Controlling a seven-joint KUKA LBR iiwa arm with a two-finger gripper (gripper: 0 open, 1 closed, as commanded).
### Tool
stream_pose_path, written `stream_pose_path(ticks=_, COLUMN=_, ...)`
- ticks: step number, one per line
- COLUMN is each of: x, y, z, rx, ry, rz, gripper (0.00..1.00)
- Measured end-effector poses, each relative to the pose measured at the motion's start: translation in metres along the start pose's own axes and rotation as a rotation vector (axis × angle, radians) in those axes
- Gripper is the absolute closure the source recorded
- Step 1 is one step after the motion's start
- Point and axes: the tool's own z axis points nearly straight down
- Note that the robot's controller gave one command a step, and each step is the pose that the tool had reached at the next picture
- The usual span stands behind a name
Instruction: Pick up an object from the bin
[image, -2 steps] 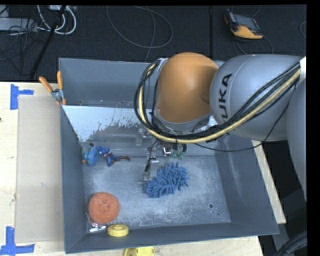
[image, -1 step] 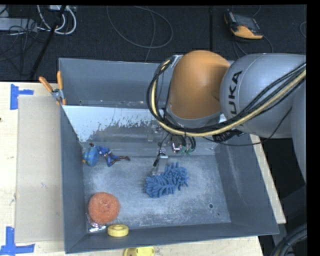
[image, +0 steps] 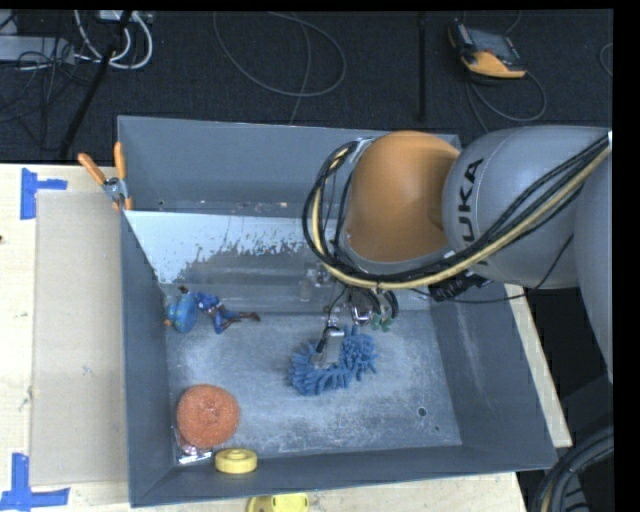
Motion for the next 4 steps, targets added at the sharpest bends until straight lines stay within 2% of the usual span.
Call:
stream_pose_path(ticks=1, x=-0.012, y=-0.013, z=0.03, rx=0.001, ry=0.0, rz=-0.205, gripper=0.0)
stream_pose_path(ticks=2, x=0.004, y=-0.034, z=0.073, rx=-0.001, ry=-0.002, rz=-0.042, gripper=0.0)
stream_pose_path(ticks=3, x=0.0, y=-0.052, z=0.094, rx=-0.001, ry=-0.001, rz=-0.144, gripper=1.0)
stream_pose_path(ticks=4, x=0.0, y=-0.053, z=0.094, rx=-0.001, ry=-0.001, rz=-0.143, gripper=1.0)
